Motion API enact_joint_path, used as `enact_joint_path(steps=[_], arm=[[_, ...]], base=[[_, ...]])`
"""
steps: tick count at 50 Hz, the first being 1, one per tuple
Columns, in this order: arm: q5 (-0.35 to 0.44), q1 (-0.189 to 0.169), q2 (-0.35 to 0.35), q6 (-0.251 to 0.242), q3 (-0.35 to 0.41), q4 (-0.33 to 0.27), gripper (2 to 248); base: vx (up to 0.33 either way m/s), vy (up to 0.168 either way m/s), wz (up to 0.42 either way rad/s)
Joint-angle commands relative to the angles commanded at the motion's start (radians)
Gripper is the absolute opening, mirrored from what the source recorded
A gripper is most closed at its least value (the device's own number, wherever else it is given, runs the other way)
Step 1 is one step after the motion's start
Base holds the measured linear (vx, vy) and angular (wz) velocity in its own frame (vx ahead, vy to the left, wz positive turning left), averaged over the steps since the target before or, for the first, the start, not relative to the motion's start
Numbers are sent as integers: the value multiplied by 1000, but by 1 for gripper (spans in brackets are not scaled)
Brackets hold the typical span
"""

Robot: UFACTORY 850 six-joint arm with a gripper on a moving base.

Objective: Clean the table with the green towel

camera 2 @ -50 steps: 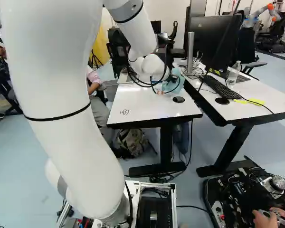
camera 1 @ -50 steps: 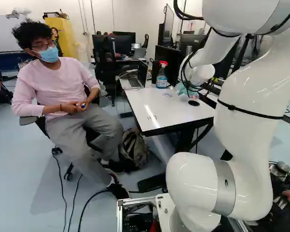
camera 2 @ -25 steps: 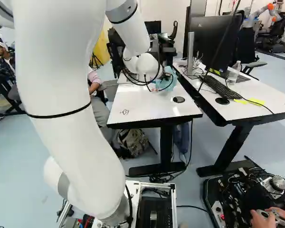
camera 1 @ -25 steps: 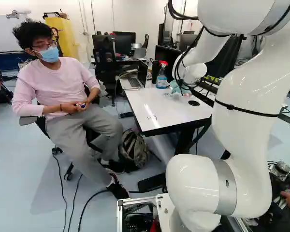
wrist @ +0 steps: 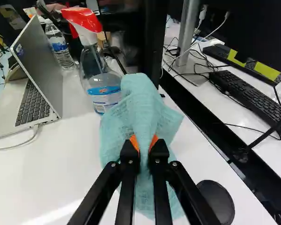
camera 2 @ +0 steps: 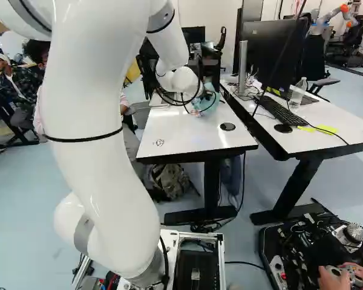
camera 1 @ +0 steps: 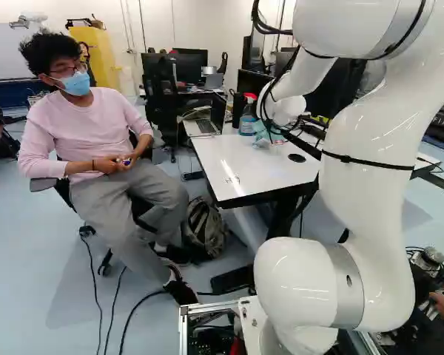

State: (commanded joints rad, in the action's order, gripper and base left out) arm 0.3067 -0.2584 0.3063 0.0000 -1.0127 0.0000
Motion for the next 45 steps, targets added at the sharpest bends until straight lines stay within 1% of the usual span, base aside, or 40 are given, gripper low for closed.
enact_joint_path(steps=[17, 34, 45], arm=[[-25, 6, 34, 0, -40, 0, 39], [-25, 12, 103, 0, -89, 0, 39], [-25, 13, 134, 0, -101, 0, 39]], base=[[0, 0, 0], [0, 0, 0], [0, 0, 0]])
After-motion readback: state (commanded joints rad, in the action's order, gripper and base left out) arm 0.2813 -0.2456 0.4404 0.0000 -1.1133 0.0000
